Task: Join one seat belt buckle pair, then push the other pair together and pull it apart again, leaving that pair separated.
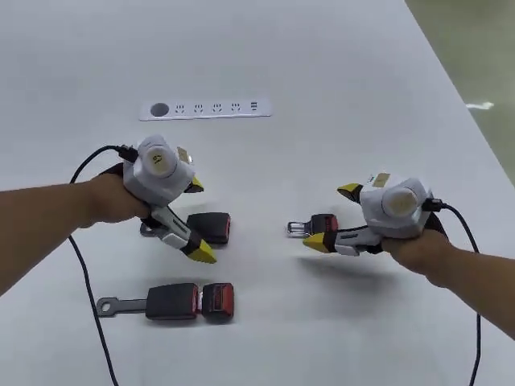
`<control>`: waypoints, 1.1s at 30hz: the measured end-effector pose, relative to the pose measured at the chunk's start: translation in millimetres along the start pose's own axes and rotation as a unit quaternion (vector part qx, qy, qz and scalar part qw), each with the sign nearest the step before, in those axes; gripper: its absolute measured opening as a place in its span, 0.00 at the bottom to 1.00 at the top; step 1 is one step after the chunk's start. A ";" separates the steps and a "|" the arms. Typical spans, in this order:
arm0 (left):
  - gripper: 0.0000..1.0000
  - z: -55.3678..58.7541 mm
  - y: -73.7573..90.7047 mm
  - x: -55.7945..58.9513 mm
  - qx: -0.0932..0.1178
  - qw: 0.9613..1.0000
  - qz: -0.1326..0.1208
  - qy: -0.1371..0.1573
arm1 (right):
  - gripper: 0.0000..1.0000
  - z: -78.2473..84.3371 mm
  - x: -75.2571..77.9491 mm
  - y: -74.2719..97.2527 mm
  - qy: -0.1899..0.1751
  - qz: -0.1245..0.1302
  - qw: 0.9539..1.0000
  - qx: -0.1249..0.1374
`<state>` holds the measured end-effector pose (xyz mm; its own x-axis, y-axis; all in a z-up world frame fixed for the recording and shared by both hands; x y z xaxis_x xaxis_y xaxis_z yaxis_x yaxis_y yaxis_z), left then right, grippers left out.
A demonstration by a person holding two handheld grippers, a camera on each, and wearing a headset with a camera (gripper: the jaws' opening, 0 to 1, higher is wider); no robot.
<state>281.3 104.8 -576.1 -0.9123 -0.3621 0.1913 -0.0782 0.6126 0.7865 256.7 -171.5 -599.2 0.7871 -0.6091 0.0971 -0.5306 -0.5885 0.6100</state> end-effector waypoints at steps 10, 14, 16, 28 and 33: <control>1.00 11.4 29.7 3.5 0.101 0.988 -0.056 0.102 | 0.81 -18.1 -19.0 10.2 -0.049 0.079 0.995 0.045; 1.00 23.6 41.0 12.1 0.108 0.984 -0.082 0.116 | 0.83 -24.1 -31.0 15.8 -0.062 0.102 0.991 0.057; 1.00 24.7 46.6 21.6 0.112 0.982 -0.091 0.121 | 0.84 -19.7 -32.3 10.8 -0.069 0.112 0.989 0.062; 1.00 58.1 76.1 39.8 0.171 0.955 -0.149 0.192 | 0.90 -25.8 -58.6 29.2 -0.093 0.144 0.982 0.080; 1.00 63.2 92.0 61.3 0.195 0.943 -0.167 0.212 | 0.91 -25.4 -70.5 39.8 -0.102 0.154 0.979 0.082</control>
Point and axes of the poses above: the centre of the closed fingertips' face, and the gripper's own axes: y roughly backward along the fingers, x roughly to its right, z roughly out of its underside, the point moved 9 cm from there along y, roughly backward along the fingers, and after that the axes turned 5 degrees about y, right-handed, at the moved point
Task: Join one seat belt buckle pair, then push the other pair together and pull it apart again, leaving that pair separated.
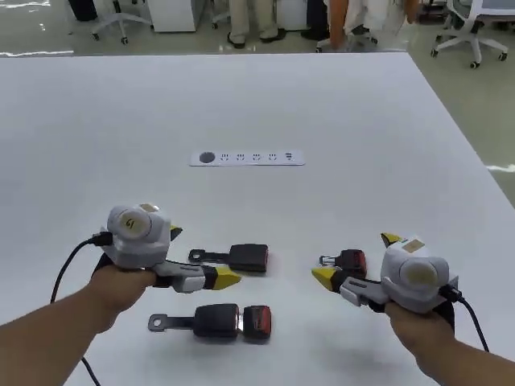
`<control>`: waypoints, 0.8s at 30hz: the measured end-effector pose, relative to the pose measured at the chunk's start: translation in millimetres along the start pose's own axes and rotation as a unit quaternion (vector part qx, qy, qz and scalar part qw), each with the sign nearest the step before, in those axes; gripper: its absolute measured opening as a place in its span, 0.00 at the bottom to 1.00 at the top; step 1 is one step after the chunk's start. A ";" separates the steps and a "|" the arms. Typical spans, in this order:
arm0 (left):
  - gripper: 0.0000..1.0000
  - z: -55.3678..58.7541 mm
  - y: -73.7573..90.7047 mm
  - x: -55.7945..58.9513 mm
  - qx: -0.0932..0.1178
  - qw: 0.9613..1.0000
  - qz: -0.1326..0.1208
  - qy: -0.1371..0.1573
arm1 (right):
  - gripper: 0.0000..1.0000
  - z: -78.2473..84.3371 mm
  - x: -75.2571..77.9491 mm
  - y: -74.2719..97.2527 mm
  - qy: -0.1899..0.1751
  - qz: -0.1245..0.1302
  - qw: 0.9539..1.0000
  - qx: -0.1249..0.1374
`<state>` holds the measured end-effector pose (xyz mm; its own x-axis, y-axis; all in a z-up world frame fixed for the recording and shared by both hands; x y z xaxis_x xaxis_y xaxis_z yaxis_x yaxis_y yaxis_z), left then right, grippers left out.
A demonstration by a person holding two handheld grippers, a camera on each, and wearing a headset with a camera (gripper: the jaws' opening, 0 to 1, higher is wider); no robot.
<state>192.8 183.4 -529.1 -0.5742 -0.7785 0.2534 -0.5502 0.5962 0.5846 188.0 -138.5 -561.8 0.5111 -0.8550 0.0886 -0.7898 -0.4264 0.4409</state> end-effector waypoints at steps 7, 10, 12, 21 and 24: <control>1.00 21.9 32.9 1.8 0.031 0.999 -0.016 0.024 | 0.92 -1.8 -13.8 23.0 -0.010 0.013 1.000 0.019; 1.00 33.8 44.7 5.4 0.039 0.999 -0.021 0.030 | 0.93 -4.6 -20.5 34.5 -0.011 0.014 0.999 0.028; 1.00 41.1 54.3 8.0 0.047 0.998 -0.029 0.035 | 0.93 -2.9 -24.6 40.7 -0.010 0.014 0.999 0.031; 1.00 63.6 94.3 18.8 0.089 0.993 -0.046 0.061 | 0.96 -5.9 -50.0 82.7 -0.016 0.020 0.999 0.045; 1.00 63.0 104.7 27.7 0.105 0.991 -0.053 0.070 | 0.97 -1.0 -54.7 90.2 -0.025 0.023 0.998 0.045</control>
Point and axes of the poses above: the centre of the closed fingertips' face, and the gripper's own axes: y roughly backward along the fingers, x roughly to its right, z roughly out of its underside, the point moved 9 cm from there along y, roughly backward along the fingers, and after that the axes turned 5 degrees about y, right-handed, at the moved point
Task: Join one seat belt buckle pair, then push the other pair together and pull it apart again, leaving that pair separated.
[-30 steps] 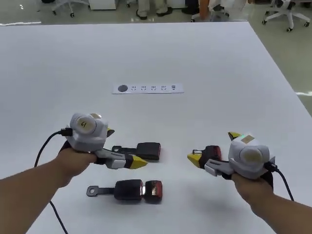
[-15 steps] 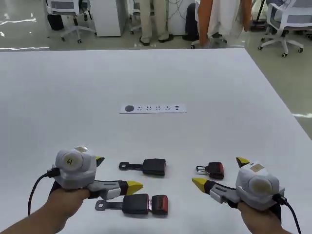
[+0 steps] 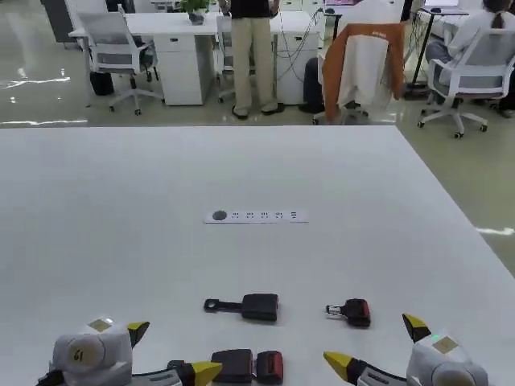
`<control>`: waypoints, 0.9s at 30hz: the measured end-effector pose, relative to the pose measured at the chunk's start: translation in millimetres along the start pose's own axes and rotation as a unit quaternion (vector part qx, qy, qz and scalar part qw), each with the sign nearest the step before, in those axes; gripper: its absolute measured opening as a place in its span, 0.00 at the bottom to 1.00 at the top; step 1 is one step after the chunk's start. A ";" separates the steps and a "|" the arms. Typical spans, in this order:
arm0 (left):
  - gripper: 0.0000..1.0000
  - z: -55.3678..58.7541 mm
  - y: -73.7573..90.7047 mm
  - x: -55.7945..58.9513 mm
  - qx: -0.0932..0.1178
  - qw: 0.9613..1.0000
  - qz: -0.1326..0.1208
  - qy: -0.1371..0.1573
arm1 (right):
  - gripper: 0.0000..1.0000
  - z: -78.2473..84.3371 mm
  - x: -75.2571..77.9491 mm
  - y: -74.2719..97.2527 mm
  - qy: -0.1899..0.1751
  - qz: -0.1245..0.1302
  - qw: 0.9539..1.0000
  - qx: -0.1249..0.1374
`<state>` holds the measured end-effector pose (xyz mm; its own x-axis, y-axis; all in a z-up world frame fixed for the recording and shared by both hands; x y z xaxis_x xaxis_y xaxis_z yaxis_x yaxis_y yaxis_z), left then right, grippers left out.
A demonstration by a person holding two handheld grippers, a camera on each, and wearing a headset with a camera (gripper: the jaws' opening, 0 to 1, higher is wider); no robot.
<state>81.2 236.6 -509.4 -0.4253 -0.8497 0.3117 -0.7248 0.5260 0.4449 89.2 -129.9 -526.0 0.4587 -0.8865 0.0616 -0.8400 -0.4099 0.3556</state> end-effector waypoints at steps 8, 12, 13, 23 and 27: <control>1.00 0.4 16.9 4.8 0.012 1.000 -0.003 -0.011 | 0.98 9.1 -4.7 19.5 0.002 0.002 1.000 -0.001; 1.00 5.8 19.5 -4.2 0.014 1.000 -0.008 -0.011 | 0.99 13.8 -4.4 25.4 0.004 0.004 1.000 -0.003; 1.00 8.1 19.9 -7.5 0.015 1.000 -0.007 -0.011 | 0.99 16.2 -3.6 27.0 0.003 0.007 1.000 -0.003; 1.00 14.3 28.6 -7.4 0.013 1.000 -0.004 -0.011 | 0.99 26.1 -7.2 36.7 -0.003 0.009 1.000 -0.007; 1.00 16.2 31.7 -5.0 0.011 1.000 -0.002 -0.015 | 1.00 23.9 -8.3 38.0 -0.005 0.008 1.000 -0.003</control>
Point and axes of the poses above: the centre of the closed fingertips' face, and the gripper's own axes: y roughly backward along the fingers, x roughly to its right, z roughly out of its underside, the point moved 9 cm from there along y, roughly backward along the fingers, and after that the axes turned 5 degrees about y, right-handed, at the moved point
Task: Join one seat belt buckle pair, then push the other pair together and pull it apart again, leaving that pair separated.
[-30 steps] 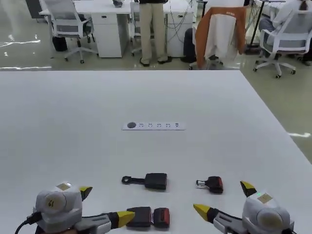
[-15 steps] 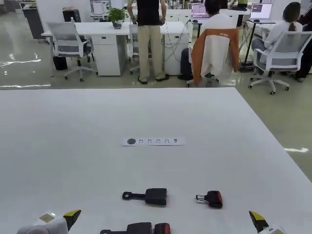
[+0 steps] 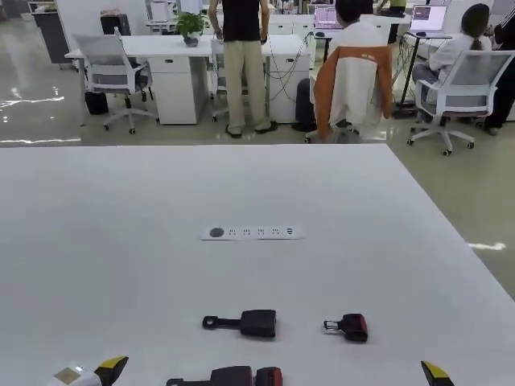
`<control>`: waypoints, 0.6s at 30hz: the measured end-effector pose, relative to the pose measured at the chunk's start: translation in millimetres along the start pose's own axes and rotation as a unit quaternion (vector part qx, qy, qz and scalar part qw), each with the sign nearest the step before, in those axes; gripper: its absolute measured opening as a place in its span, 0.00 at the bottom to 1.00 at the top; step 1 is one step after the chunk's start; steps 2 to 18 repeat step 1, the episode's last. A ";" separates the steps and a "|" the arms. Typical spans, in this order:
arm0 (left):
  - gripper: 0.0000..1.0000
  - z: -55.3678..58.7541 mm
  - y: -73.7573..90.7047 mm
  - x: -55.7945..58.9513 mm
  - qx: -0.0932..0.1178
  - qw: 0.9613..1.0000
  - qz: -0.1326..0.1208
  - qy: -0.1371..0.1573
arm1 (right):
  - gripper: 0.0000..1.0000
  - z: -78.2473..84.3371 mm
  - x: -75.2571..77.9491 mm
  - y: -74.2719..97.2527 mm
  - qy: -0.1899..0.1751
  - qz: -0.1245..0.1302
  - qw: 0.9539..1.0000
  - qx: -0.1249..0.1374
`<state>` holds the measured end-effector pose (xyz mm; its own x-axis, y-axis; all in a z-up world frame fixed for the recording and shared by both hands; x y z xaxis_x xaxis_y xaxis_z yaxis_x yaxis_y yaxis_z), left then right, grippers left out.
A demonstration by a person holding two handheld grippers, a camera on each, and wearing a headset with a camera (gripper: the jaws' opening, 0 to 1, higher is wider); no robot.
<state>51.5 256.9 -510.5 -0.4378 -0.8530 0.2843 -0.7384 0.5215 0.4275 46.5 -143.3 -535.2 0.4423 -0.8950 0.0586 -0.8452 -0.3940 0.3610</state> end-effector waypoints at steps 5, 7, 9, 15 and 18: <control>1.00 0.1 0.7 1.2 -0.001 1.000 0.000 0.000 | 1.00 -0.5 0.0 0.0 0.000 -0.001 1.000 0.001; 1.00 0.1 0.7 1.2 -0.001 1.000 0.000 0.000 | 1.00 -0.5 0.0 0.0 0.000 -0.001 1.000 0.001; 1.00 0.1 0.7 1.2 -0.001 1.000 0.000 0.000 | 1.00 -0.5 0.0 0.0 0.000 -0.001 1.000 0.001; 1.00 0.1 0.7 1.2 -0.001 1.000 0.000 0.000 | 1.00 -0.5 0.0 0.0 0.000 -0.001 1.000 0.001; 1.00 0.1 0.7 1.2 -0.001 1.000 0.000 0.000 | 1.00 -0.5 0.0 0.0 0.000 -0.001 1.000 0.001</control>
Point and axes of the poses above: the centre of the closed fingertips' face, and the gripper's own axes: y roughly backward along the fingers, x roughly to its right, z roughly out of its underside, the point moved 9 cm from there along y, roughly backward along the fingers, and after that the axes turned 5 degrees about y, right-handed, at the moved point
